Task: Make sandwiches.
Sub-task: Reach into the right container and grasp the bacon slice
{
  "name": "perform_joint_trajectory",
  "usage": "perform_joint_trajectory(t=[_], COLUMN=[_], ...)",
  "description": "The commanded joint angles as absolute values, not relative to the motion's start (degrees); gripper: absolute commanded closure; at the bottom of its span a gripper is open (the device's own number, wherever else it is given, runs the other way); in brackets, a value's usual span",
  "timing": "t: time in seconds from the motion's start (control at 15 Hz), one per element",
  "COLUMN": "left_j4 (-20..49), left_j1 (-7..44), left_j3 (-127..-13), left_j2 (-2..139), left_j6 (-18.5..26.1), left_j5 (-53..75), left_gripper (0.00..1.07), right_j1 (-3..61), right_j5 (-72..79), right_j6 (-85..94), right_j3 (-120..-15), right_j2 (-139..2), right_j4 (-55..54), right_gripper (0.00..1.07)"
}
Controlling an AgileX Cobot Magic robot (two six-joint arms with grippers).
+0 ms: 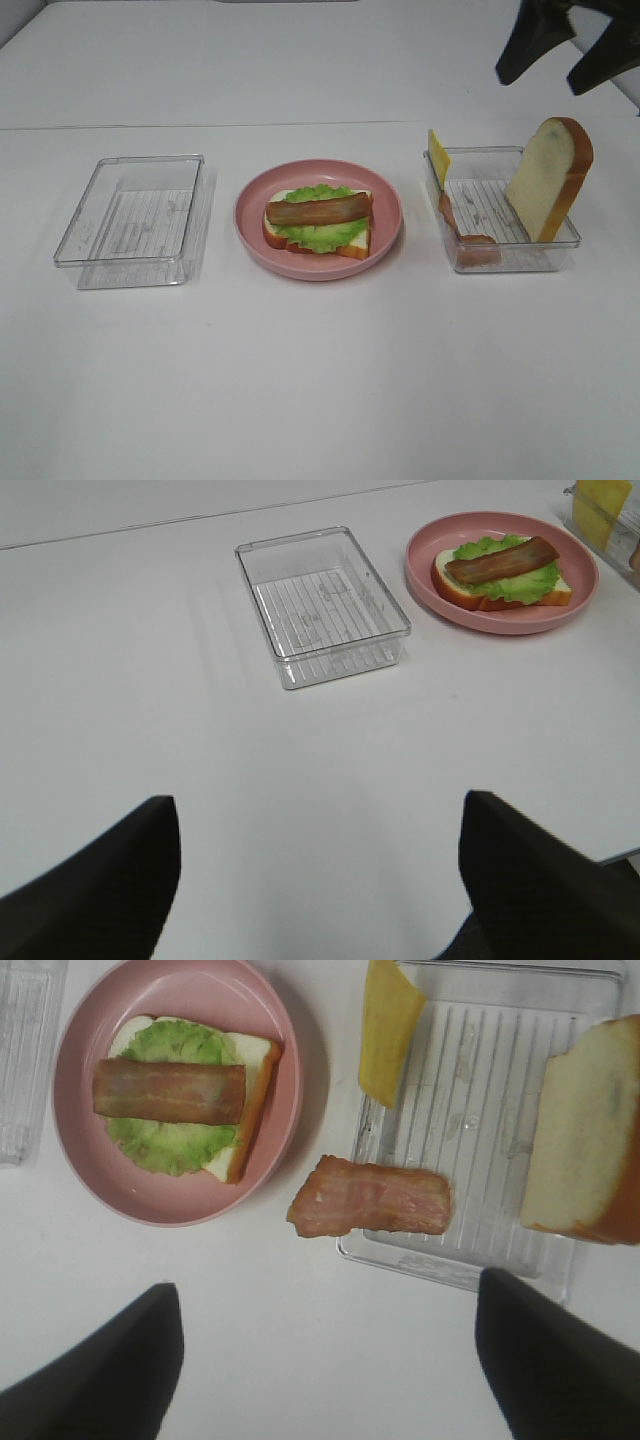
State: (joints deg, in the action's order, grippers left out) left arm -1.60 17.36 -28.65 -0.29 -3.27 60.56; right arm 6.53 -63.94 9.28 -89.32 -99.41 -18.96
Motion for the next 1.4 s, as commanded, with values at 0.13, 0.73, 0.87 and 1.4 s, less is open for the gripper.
perform_joint_trajectory(t=[0.13, 0.73, 0.87, 1.4], left_j4=[-1.4, -1.4, -1.4, -1.4], left_j1=[17.3, 17.3, 17.3, 17.3], left_j3=[-28.6, -28.6, -28.6, -28.6], left_j2=[-1.4, -1.4, -1.4, -1.4], left_j6=[-3.6, -3.3, -3.3, -3.1], left_j5=[59.9, 59.9, 59.9, 59.9], left_gripper=[0.32, 0.32, 0.32, 0.32], right_j1=[13.0, 15.1, 15.1, 15.1], right_j5=[-65.0, -64.3, -61.5, -62.5], right_j6=[2.6, 0.0, 0.0, 1.9], right_j3=[-94.0, -95.7, -95.7, -95.7], right_j2=[-108.6, -120.4, -121.3, -122.4], right_j4=[-11.9, -10.1, -10.1, -14.5], right_gripper=[0.32, 0.4, 0.4, 0.47])
